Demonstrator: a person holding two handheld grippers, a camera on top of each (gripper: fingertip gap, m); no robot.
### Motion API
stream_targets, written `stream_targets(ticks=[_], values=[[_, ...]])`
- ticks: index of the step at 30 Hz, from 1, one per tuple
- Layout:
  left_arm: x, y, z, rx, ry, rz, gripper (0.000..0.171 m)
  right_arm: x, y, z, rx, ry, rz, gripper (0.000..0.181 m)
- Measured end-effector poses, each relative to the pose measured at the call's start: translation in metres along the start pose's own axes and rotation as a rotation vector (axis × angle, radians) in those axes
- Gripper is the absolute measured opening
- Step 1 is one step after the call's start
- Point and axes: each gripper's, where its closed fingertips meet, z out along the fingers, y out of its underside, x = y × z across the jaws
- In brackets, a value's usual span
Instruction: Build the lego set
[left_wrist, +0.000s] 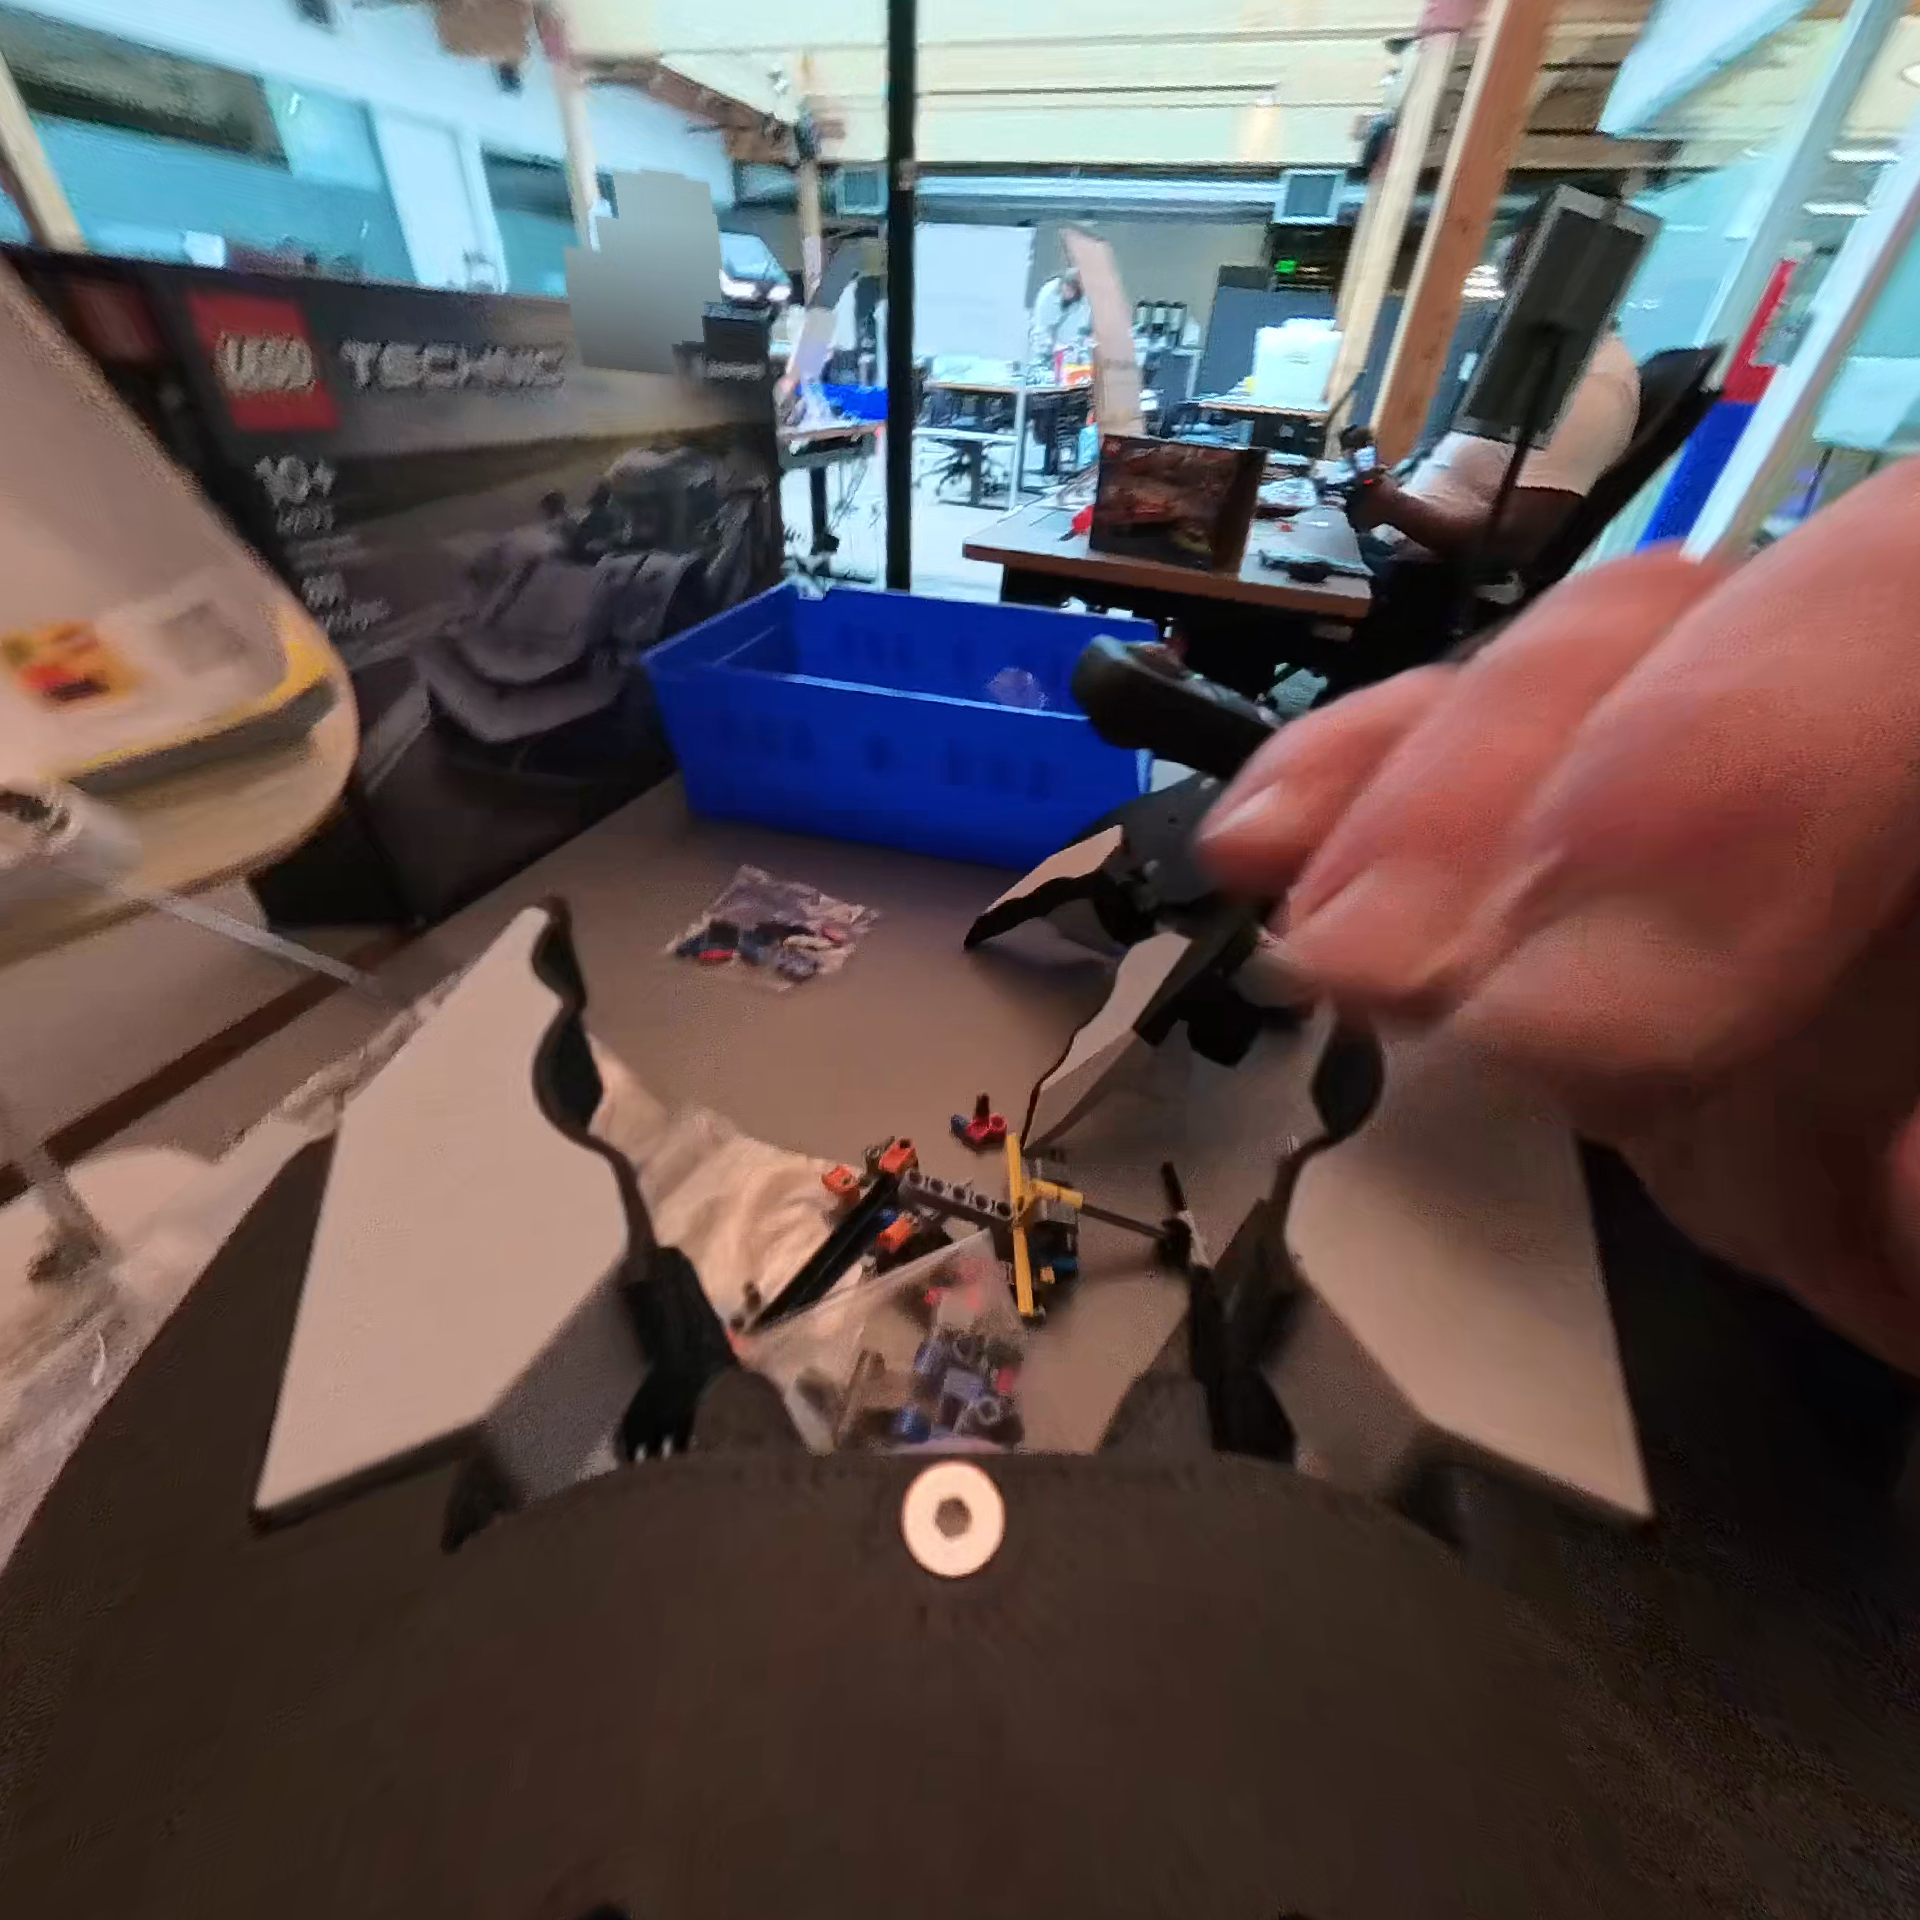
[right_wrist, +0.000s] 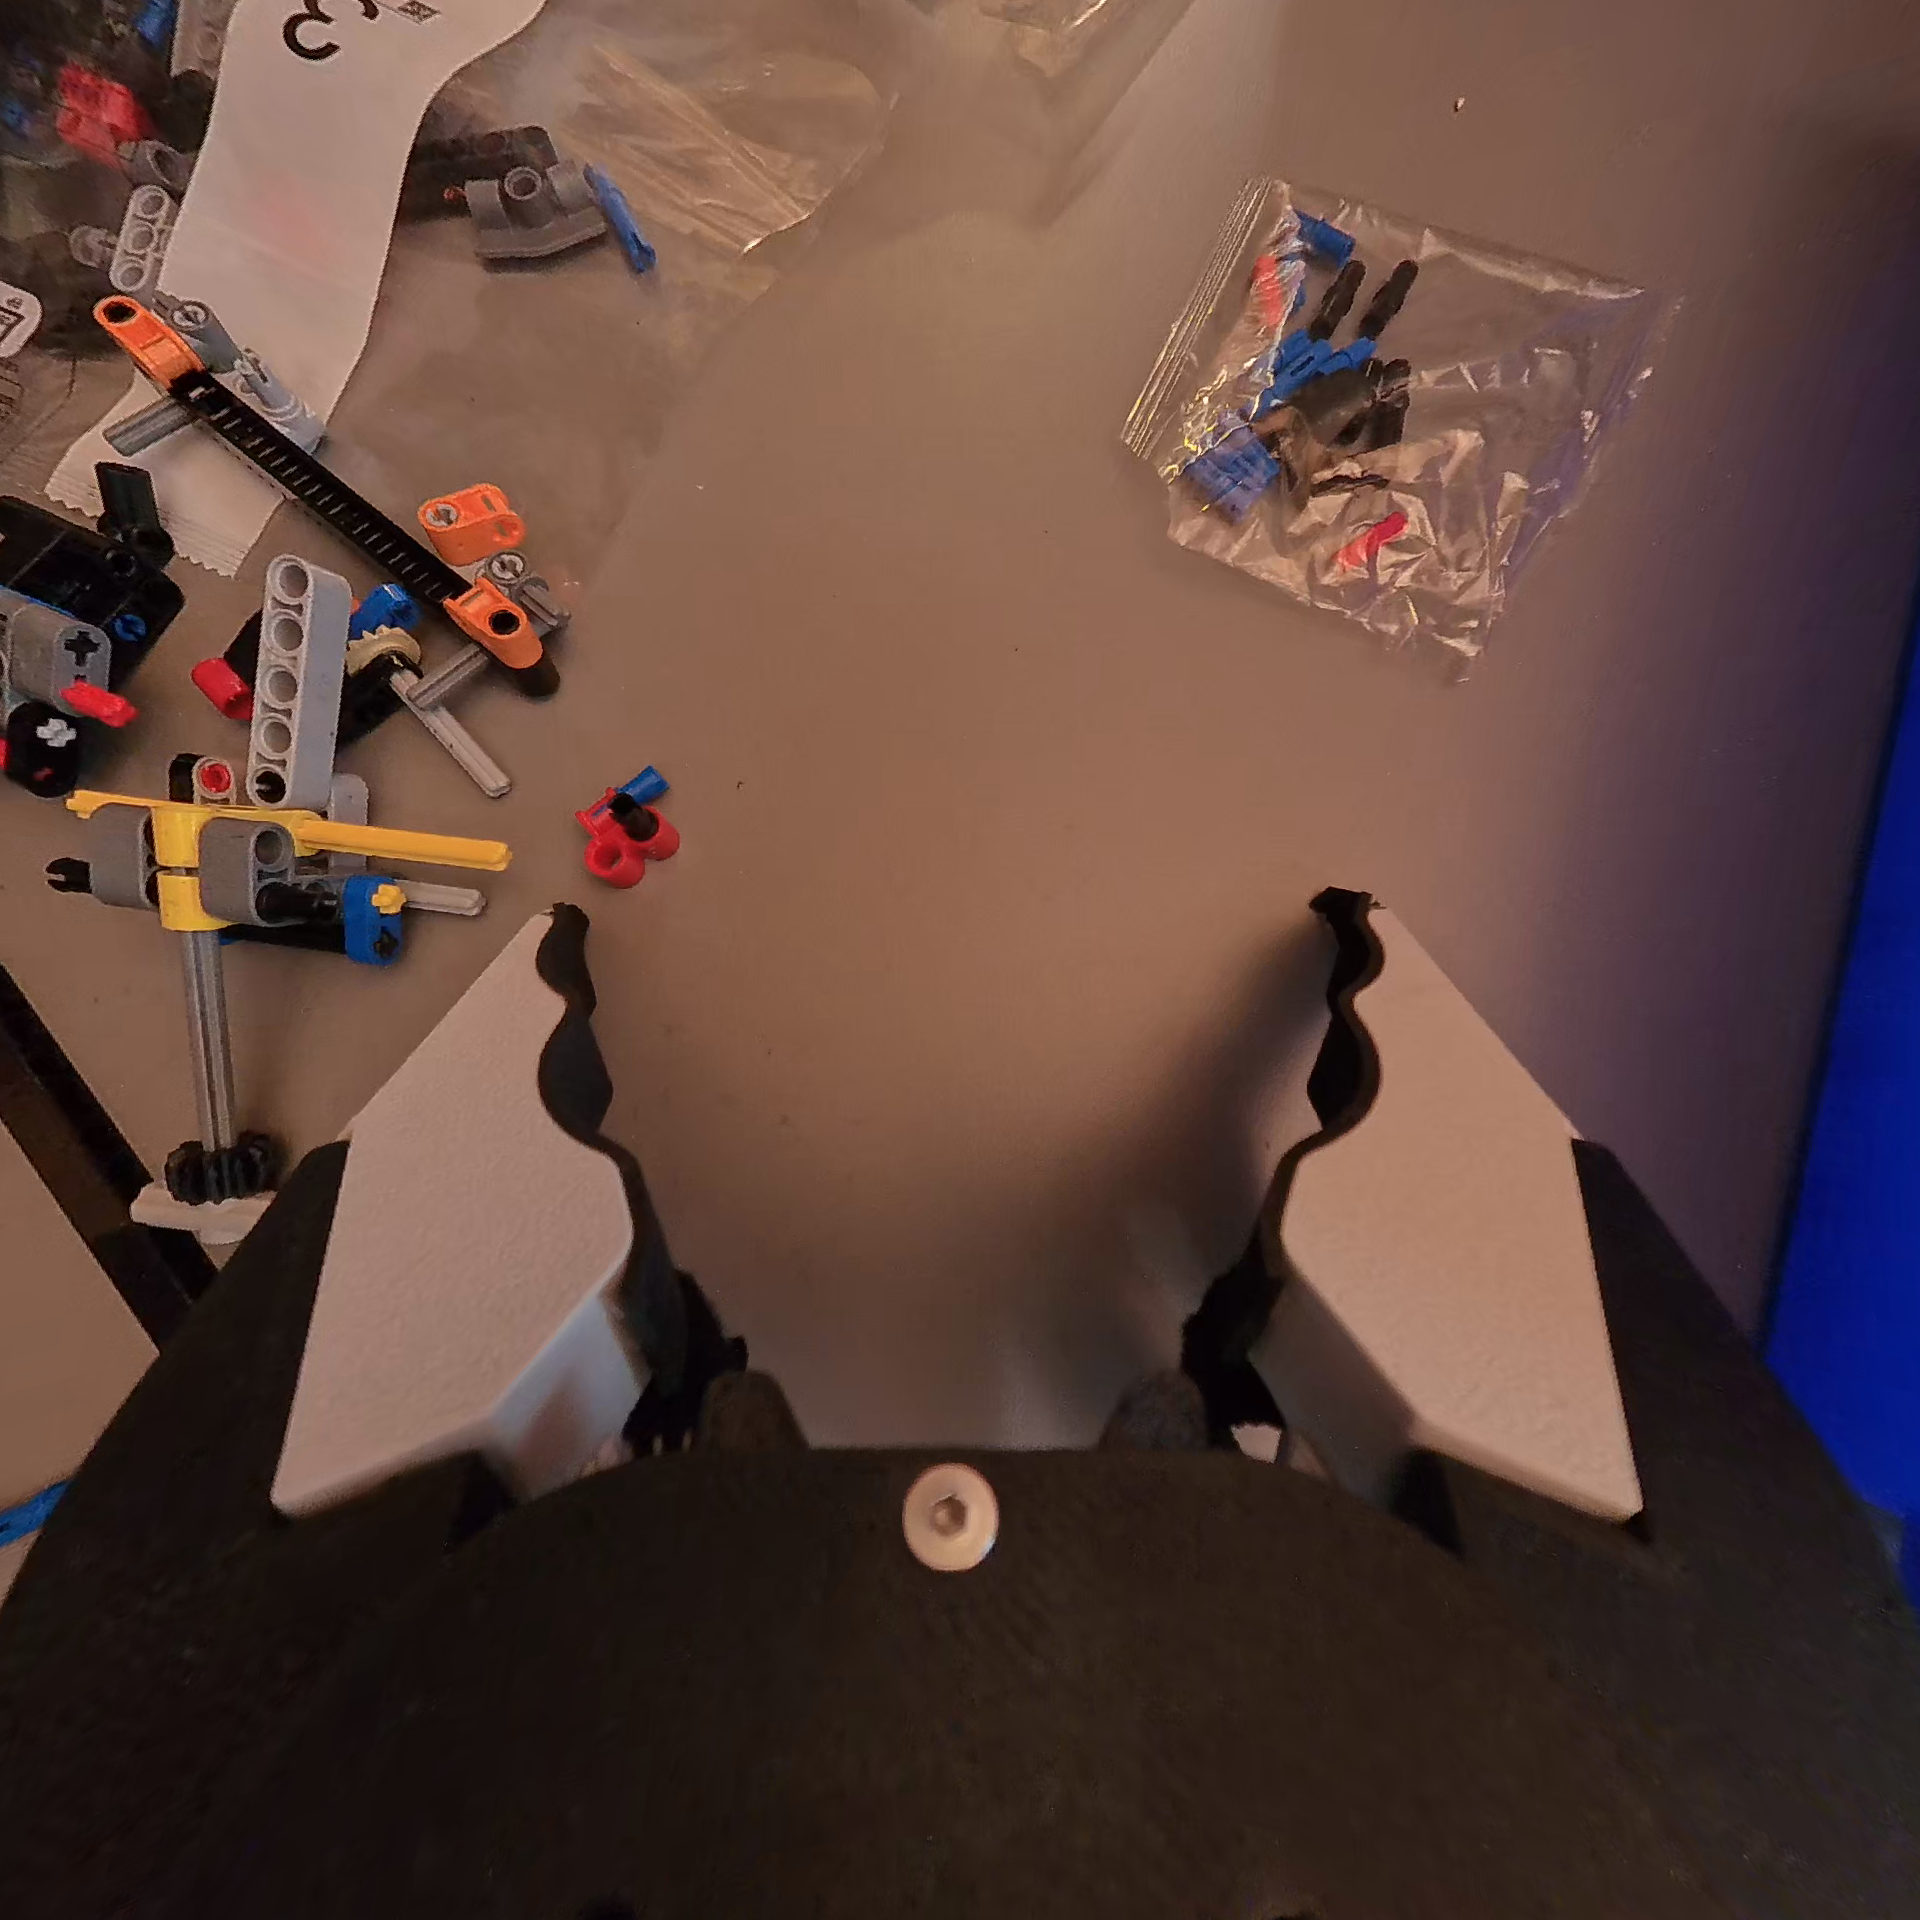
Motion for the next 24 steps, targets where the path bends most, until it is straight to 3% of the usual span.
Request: stream_targets(ticks=[2,5,7,12,19,22,24], values=[[-0.012,0.007,-0.003,-0.016,-0.017,-0.049,0.144,0.0,0.0,0.0,0.0,0.0,0.0,0.137],[-0.026,0.008,-0.008,-0.005,-0.071,0.021,0.126,0.0,0.0,0.0,0.0,0.0,0.0,0.137],[-0.032,0.006,-0.009,0.002,-0.099,0.033,0.126,0.0,0.0,0.0,0.0,0.0,0.0,0.137],[-0.033,0.006,-0.008,0.018,-0.109,0.076,0.116,0.0,0.0,0.0,0.0,0.0,0.0,0.137],[-0.035,0.025,-0.003,-0.066,-0.134,0.154,0.115,0.0,0.0,0.0,-0.002,-0.001,-0.001,0.138],[-0.035,0.027,-0.001,-0.074,-0.141,0.155,0.117,-0.002,-0.001,0.007,-0.027,-0.02,-0.021,0.155],[-0.035,0.031,0.001,-0.094,-0.135,0.145,0.118,-0.003,-0.007,0.012,-0.03,-0.017,-0.017,0.155]])
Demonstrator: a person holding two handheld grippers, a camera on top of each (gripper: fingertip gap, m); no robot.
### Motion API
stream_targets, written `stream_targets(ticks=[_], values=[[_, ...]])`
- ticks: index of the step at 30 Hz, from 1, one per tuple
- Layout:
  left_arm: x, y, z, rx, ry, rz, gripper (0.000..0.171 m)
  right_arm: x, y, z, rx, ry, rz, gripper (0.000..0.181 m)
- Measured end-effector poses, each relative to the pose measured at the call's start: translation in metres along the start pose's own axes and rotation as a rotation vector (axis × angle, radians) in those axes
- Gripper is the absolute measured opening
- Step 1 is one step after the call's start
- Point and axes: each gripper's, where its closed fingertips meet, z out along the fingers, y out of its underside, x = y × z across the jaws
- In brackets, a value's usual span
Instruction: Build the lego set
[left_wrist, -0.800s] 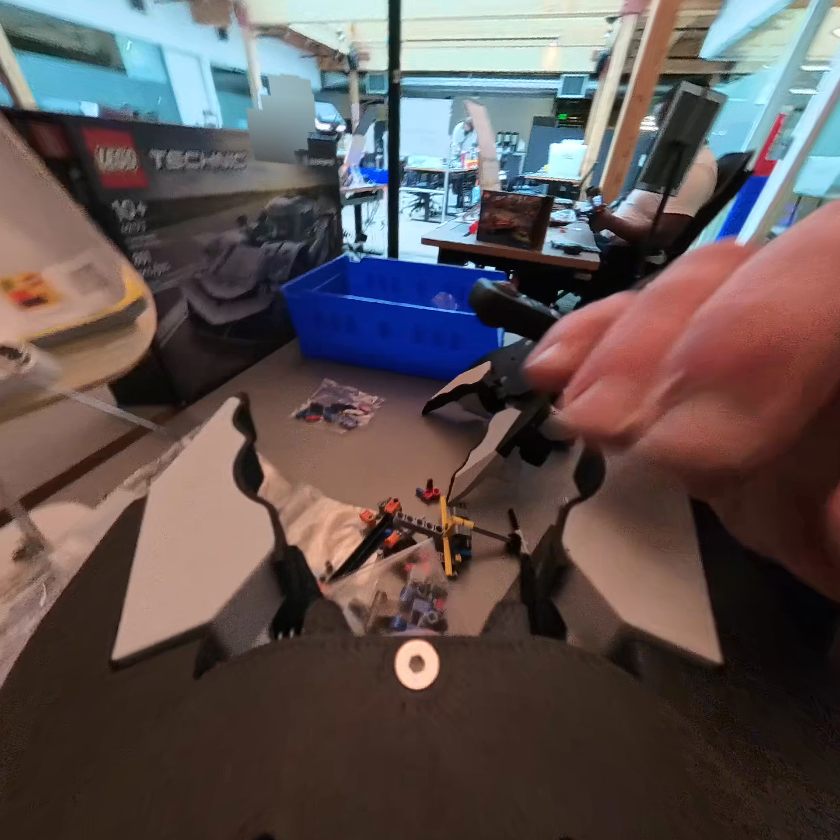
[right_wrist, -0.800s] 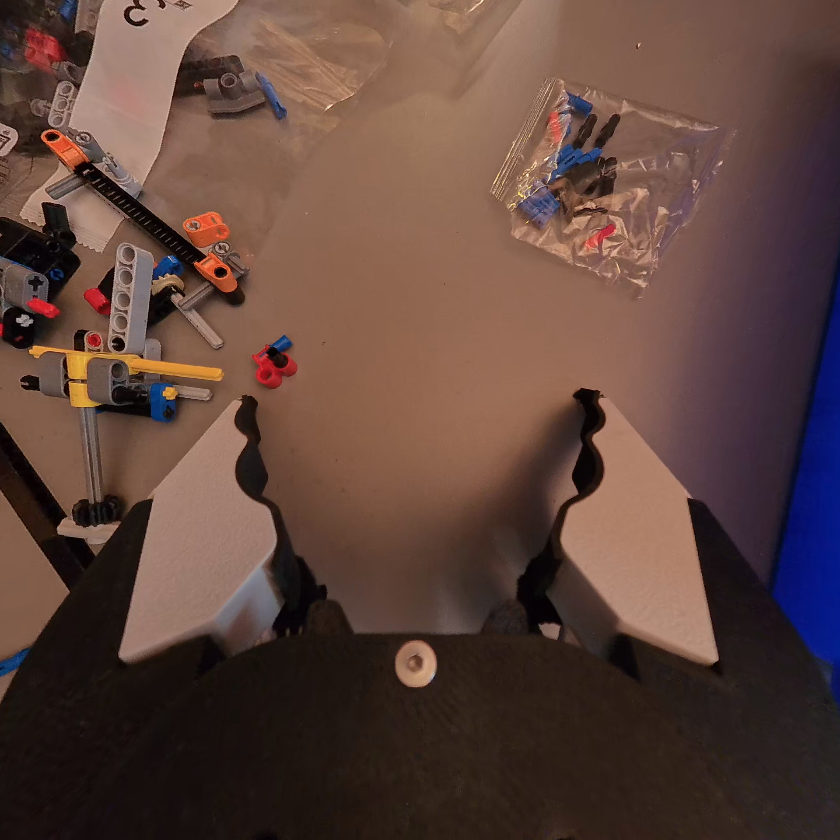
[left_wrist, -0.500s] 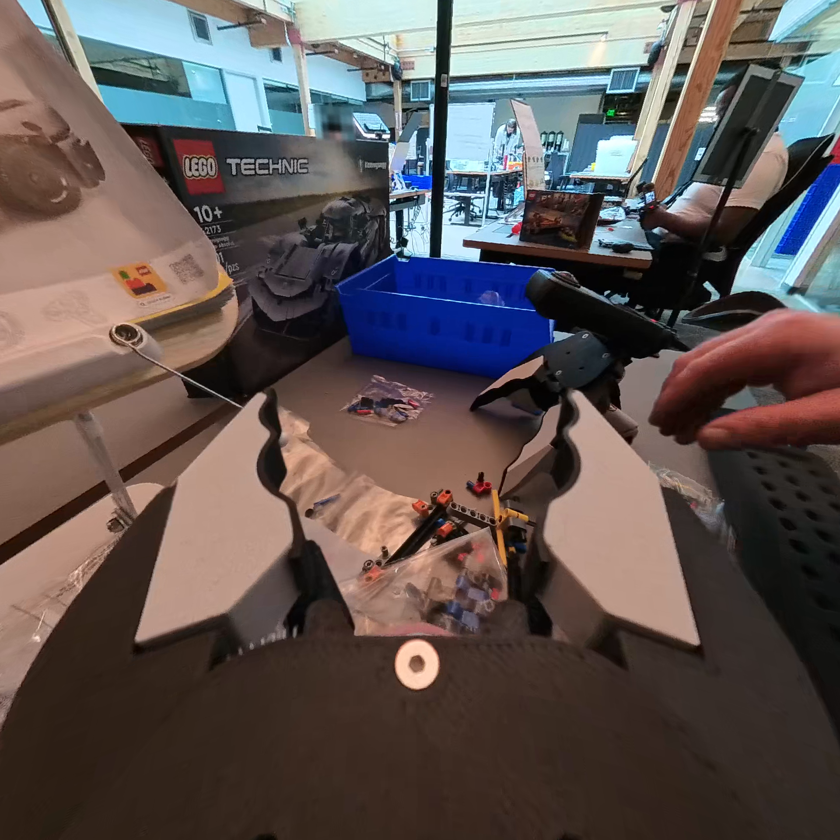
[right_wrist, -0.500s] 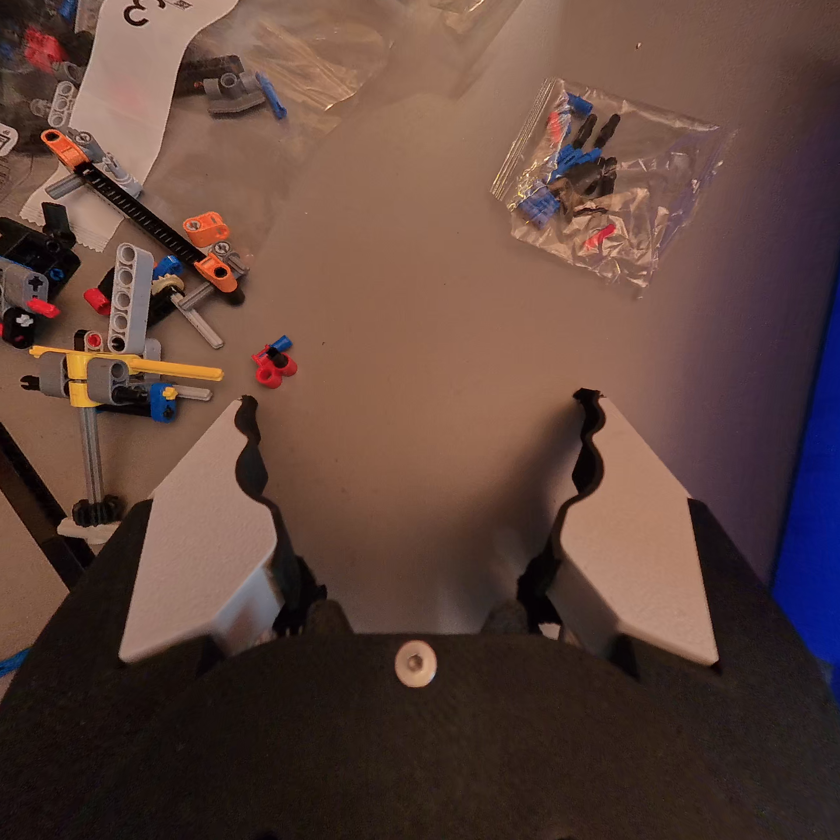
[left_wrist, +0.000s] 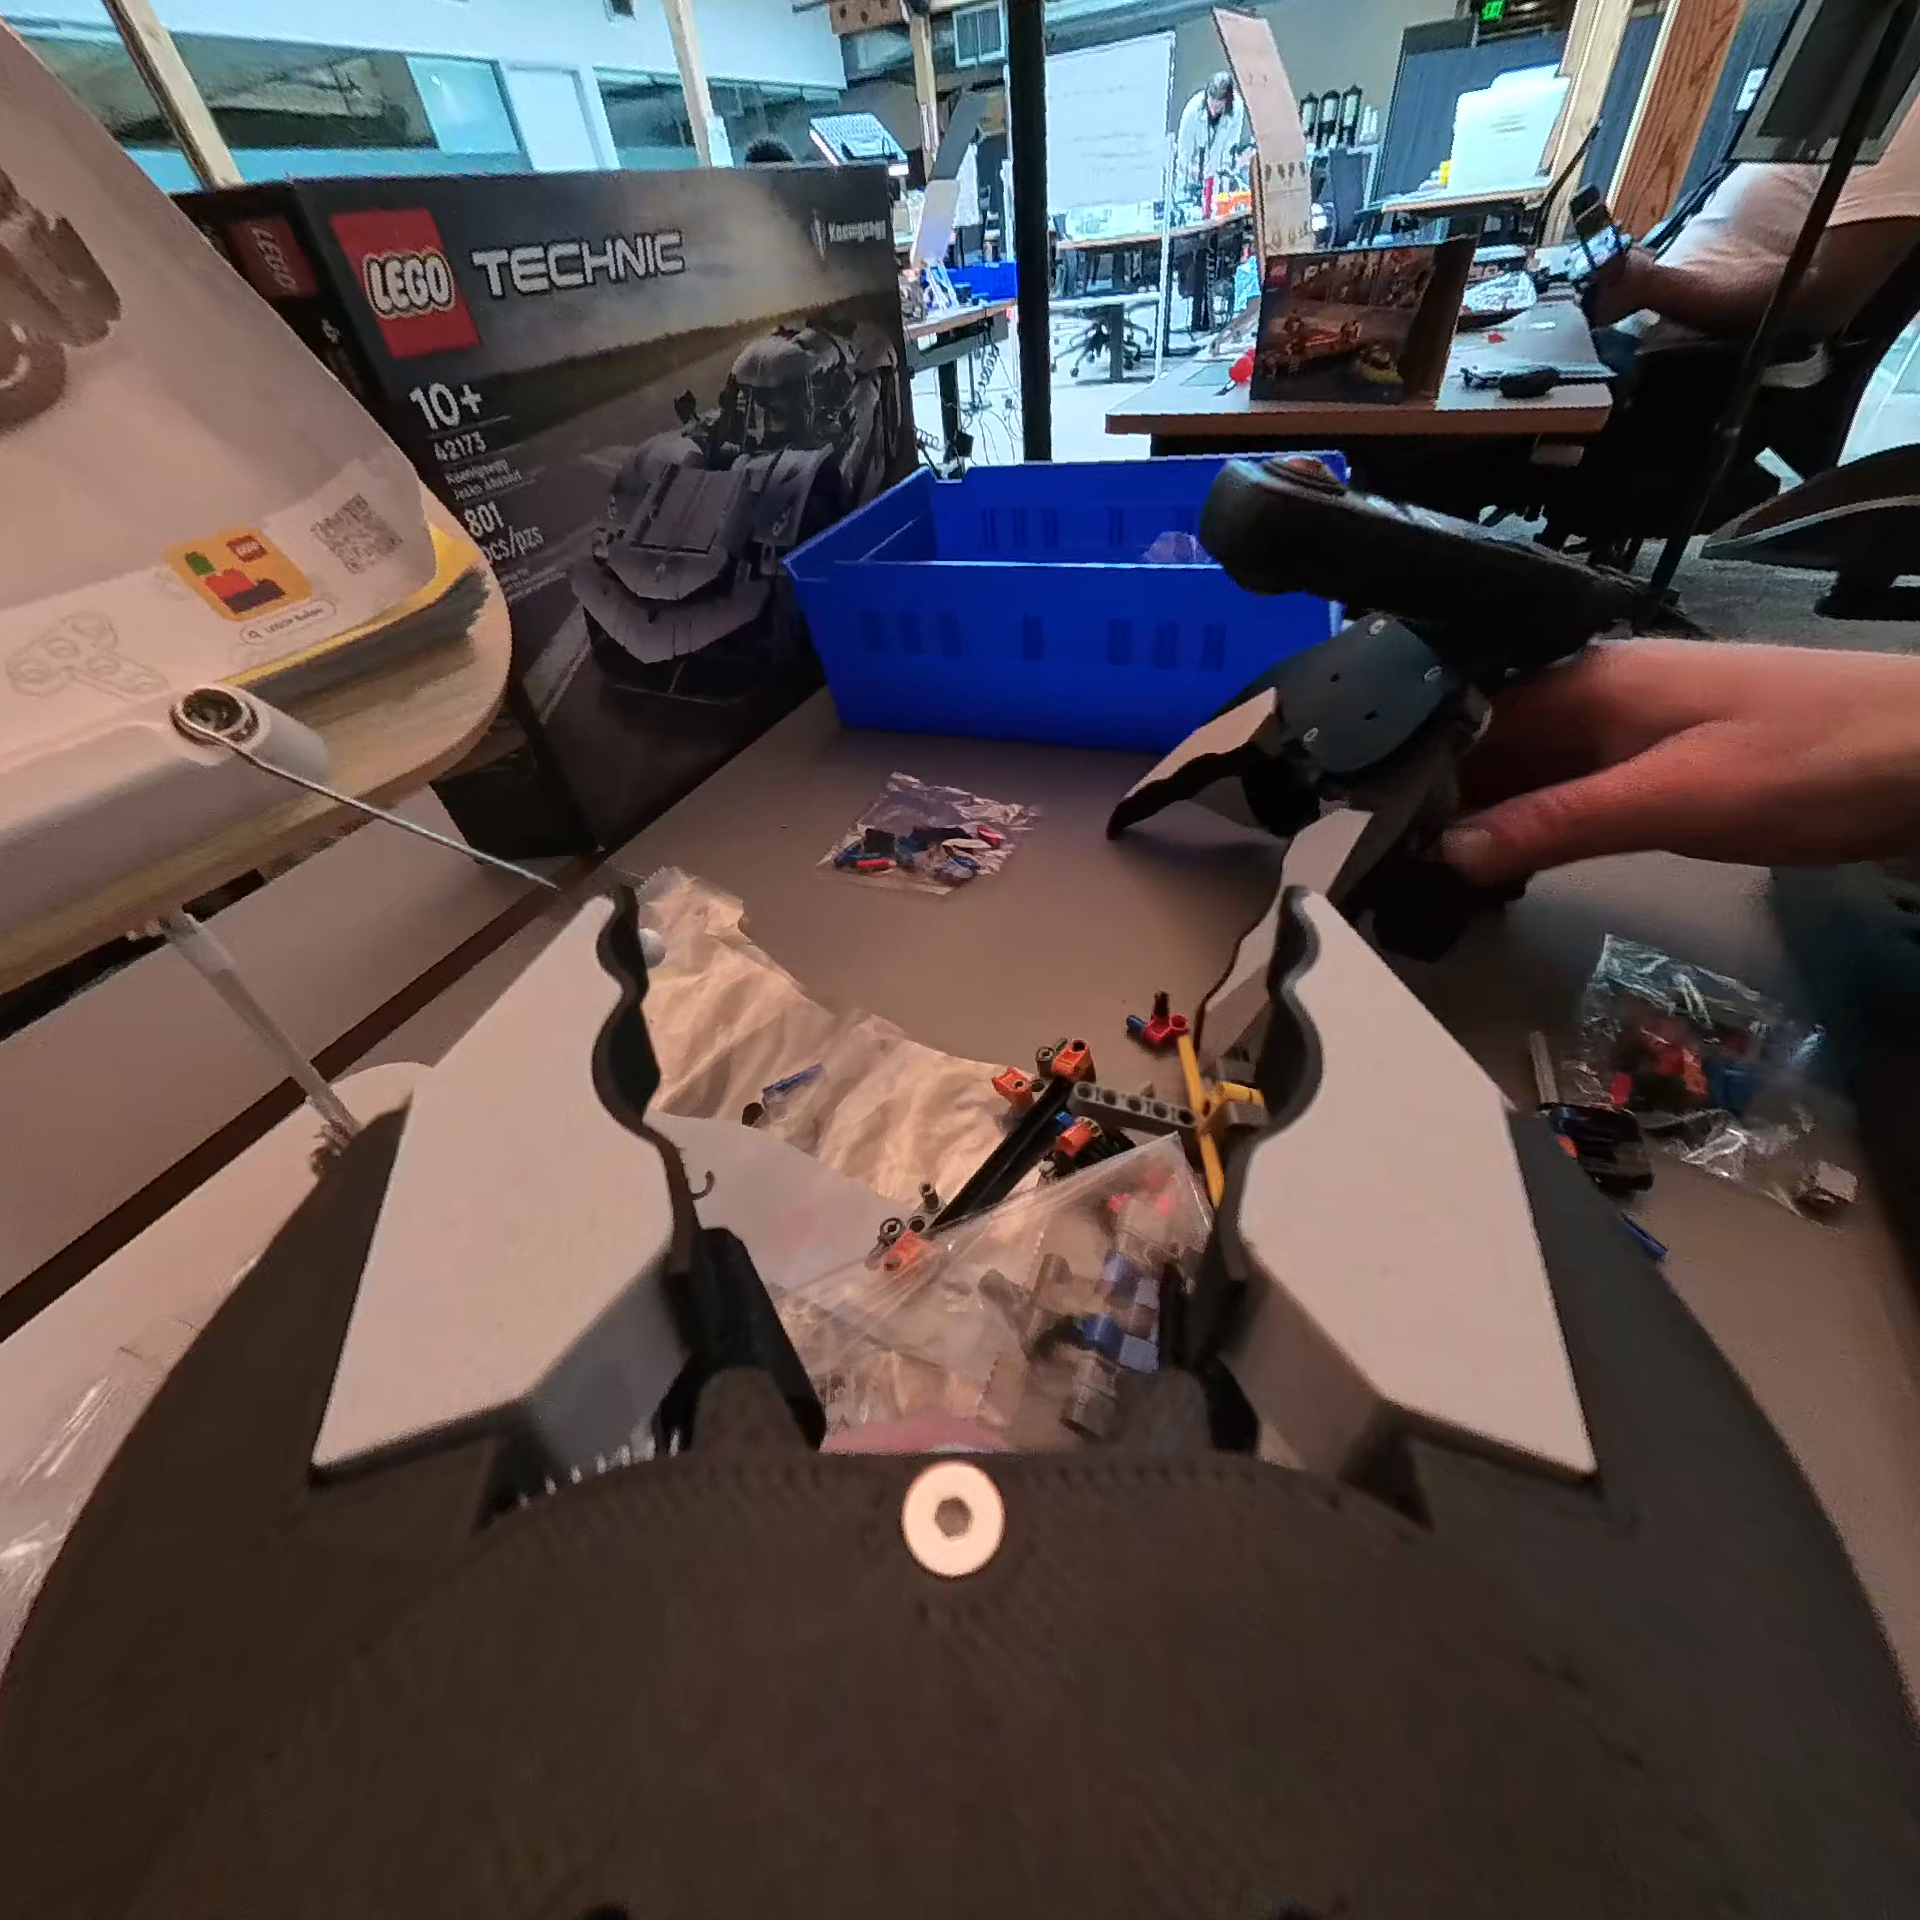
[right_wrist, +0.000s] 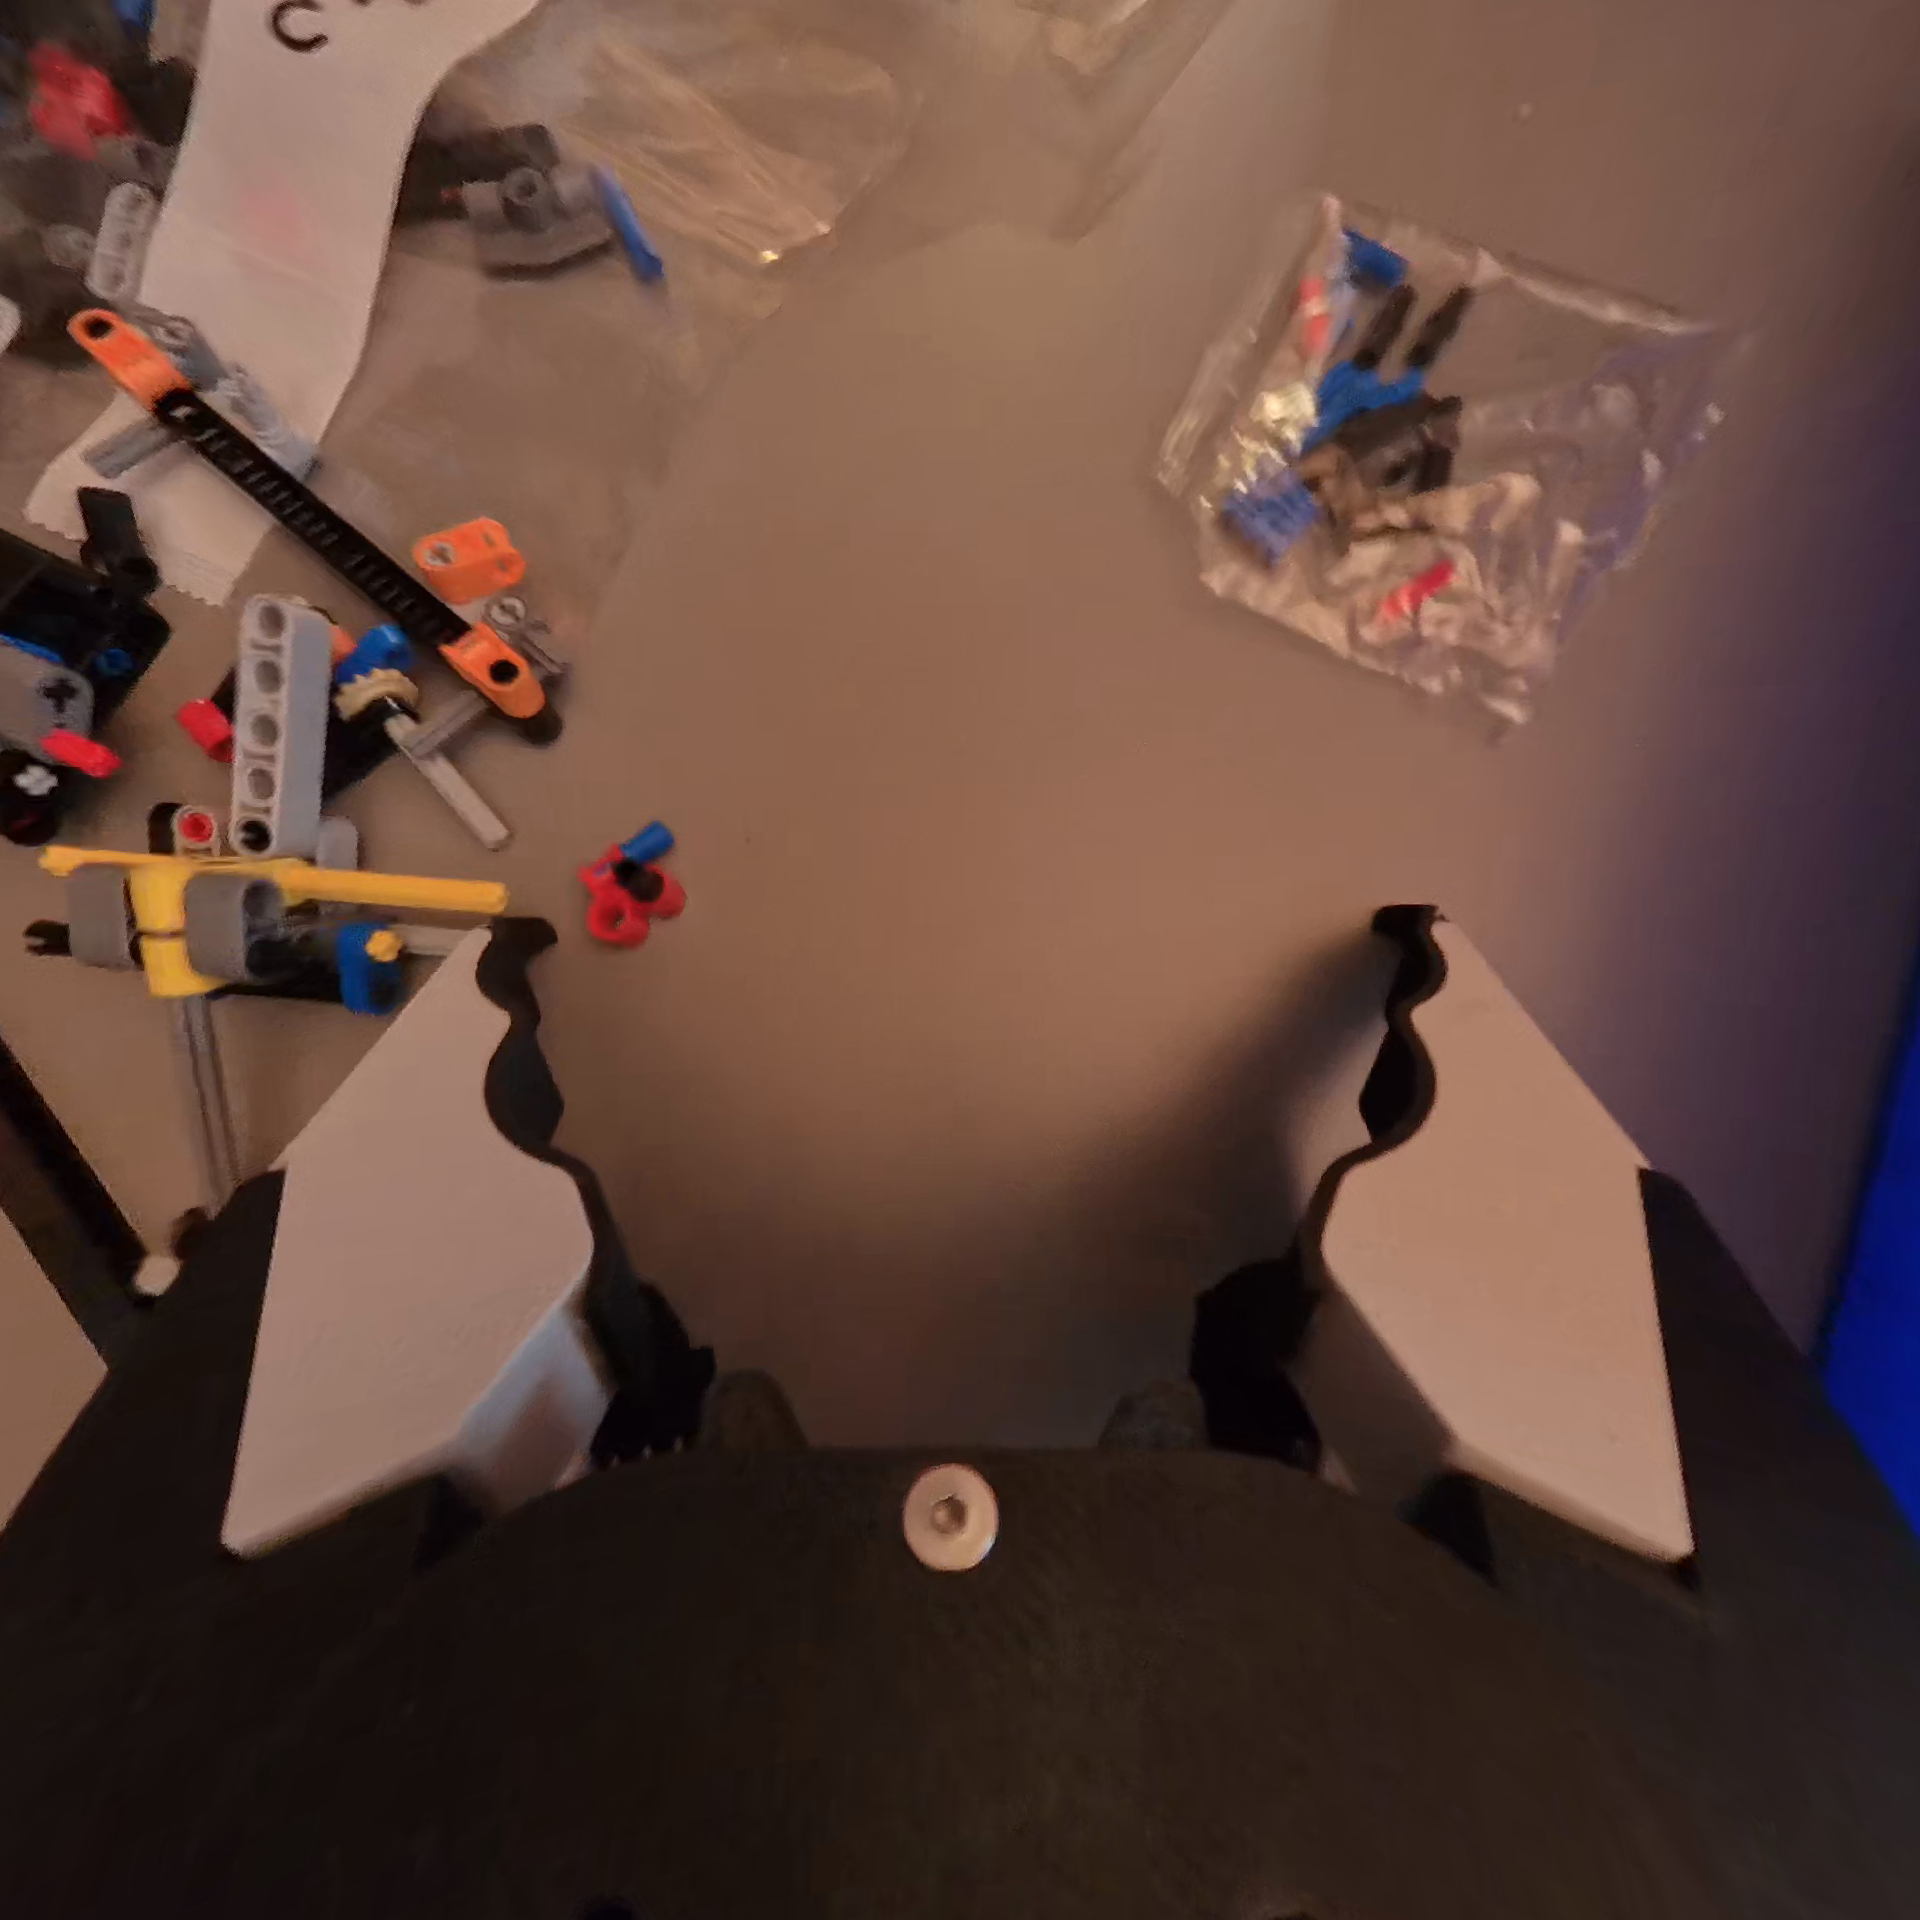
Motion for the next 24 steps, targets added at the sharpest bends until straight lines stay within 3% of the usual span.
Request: stream_targets(ticks=[11,17,20,21,24], values=[[0.004,-0.002,-0.003,-0.028,-0.005,0.061,0.117,-0.006,-0.014,-0.001,0.058,-0.105,0.05,0.153],[0.001,0.005,-0.001,-0.048,-0.006,0.056,0.117,-0.003,-0.011,0.003,0.023,-0.04,0.026,0.146],[0.0,0.003,-0.003,-0.045,-0.005,0.054,0.115,-0.009,-0.012,-0.002,0.035,-0.101,0.02,0.138],[-0.001,0.001,-0.005,-0.041,-0.008,0.058,0.115,-0.01,-0.015,-0.006,0.047,-0.138,0.061,0.133],[-0.005,-0.005,-0.013,-0.036,-0.005,0.083,0.104,-0.013,-0.032,-0.025,0.14,-0.177,0.046,0.088]])
